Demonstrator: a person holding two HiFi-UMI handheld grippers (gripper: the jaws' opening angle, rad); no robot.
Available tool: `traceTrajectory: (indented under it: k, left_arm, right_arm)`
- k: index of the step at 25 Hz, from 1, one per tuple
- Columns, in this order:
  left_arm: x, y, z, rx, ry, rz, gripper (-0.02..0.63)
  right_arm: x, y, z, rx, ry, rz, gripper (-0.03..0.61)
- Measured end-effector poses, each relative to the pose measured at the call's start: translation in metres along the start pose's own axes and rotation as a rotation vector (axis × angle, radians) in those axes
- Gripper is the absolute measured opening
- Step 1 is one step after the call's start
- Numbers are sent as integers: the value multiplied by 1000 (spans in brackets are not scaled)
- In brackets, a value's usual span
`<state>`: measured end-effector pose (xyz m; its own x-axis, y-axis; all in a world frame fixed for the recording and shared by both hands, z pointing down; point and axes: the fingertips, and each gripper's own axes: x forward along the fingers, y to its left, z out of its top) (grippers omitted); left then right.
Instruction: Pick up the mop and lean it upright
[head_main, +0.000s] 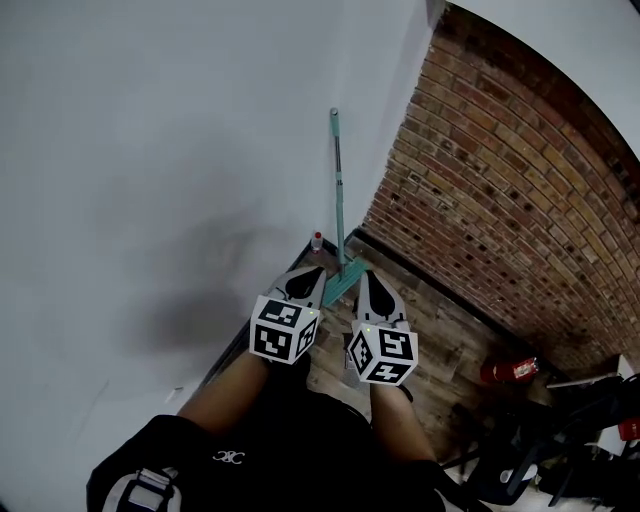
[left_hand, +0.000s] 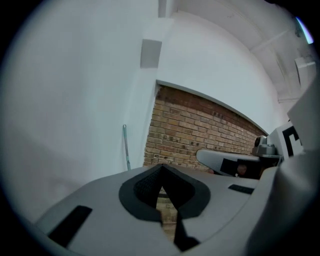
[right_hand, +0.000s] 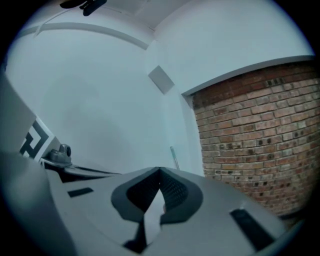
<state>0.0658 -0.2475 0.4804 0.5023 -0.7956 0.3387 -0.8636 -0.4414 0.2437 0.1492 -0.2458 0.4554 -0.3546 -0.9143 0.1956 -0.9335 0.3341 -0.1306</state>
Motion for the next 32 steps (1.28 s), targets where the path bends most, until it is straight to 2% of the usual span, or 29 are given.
traceTrajectory:
  k: [7, 12, 20, 22, 25, 29, 32]
  left_arm:
    - [95, 60, 63, -5, -29, -32, -3]
    - [143, 101, 103, 5, -42, -28, -3]
    - [170, 146, 105, -33, -11, 33, -3]
    - [173, 155, 104, -45, -8, 57, -3]
    - [178, 167, 109, -56, -14, 103, -3]
    - [188, 177, 120, -72, -24, 168, -3]
    - [192, 183, 125, -85, -33, 228, -3]
  right_arm:
    - [121, -27, 32, -76, 3, 7, 11]
    - [201, -40, 46, -82, 31, 10, 11]
    - [275, -50, 51, -96, 46, 47, 15]
    - [291, -52, 53, -104, 43, 73, 66]
    - [318, -58, 58, -109, 38, 110, 90]
    - [361, -69, 64, -170, 62, 148, 133]
    - [392, -75, 60, -216, 94, 179, 135]
